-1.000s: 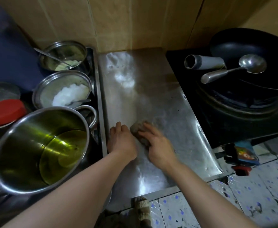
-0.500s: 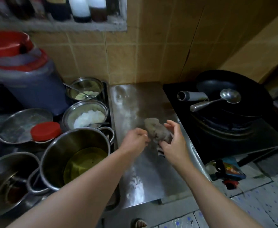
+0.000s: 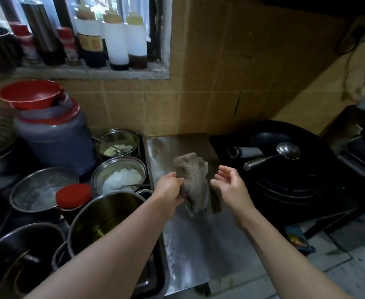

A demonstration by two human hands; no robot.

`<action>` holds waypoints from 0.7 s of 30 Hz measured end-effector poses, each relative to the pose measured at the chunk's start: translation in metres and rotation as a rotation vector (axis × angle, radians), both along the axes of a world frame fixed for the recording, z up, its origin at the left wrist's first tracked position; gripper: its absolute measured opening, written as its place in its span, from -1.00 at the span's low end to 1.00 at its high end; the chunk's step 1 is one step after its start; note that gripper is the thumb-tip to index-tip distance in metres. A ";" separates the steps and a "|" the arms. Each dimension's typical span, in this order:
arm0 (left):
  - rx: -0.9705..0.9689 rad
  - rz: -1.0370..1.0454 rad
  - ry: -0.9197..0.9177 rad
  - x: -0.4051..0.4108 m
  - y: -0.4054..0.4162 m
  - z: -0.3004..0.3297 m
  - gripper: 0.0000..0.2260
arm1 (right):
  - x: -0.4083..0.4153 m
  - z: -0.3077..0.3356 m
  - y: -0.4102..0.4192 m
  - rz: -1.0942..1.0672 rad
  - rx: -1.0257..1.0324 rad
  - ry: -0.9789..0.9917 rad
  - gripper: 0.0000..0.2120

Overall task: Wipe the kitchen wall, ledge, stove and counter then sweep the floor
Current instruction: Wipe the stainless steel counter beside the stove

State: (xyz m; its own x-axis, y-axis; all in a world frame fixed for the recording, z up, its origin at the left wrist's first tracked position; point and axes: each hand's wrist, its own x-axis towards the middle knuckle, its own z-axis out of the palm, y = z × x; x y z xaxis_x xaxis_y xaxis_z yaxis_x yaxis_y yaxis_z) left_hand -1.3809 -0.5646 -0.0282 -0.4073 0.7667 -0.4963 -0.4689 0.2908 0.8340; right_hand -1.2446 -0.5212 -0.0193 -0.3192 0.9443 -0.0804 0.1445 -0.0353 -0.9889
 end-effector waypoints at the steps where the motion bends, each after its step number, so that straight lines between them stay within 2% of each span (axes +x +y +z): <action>1: 0.012 0.015 -0.024 -0.001 0.001 0.002 -0.79 | -0.002 -0.001 0.003 0.021 -0.059 -0.005 -0.62; 5: -0.026 0.057 0.044 -0.008 0.009 0.002 -0.90 | -0.016 -0.001 0.011 0.163 -0.229 0.130 -0.78; 7: -0.065 0.056 0.132 -0.013 0.013 -0.001 -0.84 | -0.023 -0.002 0.018 0.158 -0.277 0.156 -0.86; 10: -0.049 -0.026 0.196 -0.017 0.017 0.003 -0.82 | -0.034 -0.006 0.039 0.092 -0.152 -0.020 -0.96; 14: -0.023 -0.133 0.229 -0.019 0.032 0.001 -0.65 | -0.047 -0.011 0.061 0.167 -0.152 -0.026 -0.94; 16: -0.062 -0.120 0.240 -0.021 0.042 -0.001 -0.70 | -0.050 -0.014 0.075 0.177 -0.161 -0.014 -0.93; 19: -0.172 0.006 0.250 -0.028 0.054 -0.005 -0.86 | -0.049 -0.022 0.098 0.132 -0.186 -0.007 -0.87; 21: -0.193 0.088 0.214 -0.035 0.059 -0.010 -0.83 | -0.050 -0.028 0.111 0.114 -0.219 -0.013 -0.87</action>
